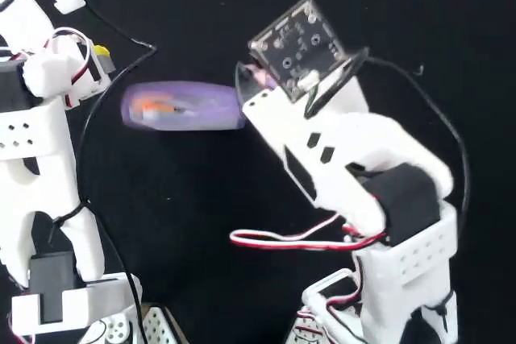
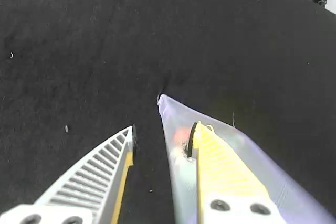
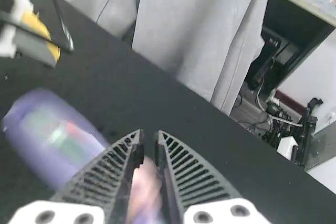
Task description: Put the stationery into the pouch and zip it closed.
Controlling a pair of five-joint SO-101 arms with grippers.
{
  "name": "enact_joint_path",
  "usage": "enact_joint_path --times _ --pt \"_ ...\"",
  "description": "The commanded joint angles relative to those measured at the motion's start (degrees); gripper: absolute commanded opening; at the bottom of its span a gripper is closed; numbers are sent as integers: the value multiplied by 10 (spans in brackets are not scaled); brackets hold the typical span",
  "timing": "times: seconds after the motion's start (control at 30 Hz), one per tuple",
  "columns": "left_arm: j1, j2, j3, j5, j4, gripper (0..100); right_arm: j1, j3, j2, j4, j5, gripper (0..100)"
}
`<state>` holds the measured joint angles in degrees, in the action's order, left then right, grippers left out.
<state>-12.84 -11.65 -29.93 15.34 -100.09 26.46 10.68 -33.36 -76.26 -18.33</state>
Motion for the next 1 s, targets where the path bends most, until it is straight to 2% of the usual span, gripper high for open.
enact_joint_path --times 0.0,0.23,0.37,0.53,0.67,0.77,0.87,0.97 --pt "-3 -5 -3 4 11 189 6 80 67 -23 -4 11" --pt "-2 -11 -7 3 7 189 5 211 196 -33 -4 11" --pt "-16 -5 -1 0 6 189 5 280 244 -105 -4 11" --pt "-34 -5 42 -12 11 189 5 288 262 -244 -28 15" --pt "-38 -5 116 -10 57 189 -35 202 225 -249 -76 19" --pt "-38 -5 192 -8 113 189 -42 116 182 -250 -138 92" --pt "-37 -5 259 -8 168 189 -59 28 120 -250 -165 172" --pt "-37 -5 300 -8 205 189 -63 -60 50 -250 -213 194"
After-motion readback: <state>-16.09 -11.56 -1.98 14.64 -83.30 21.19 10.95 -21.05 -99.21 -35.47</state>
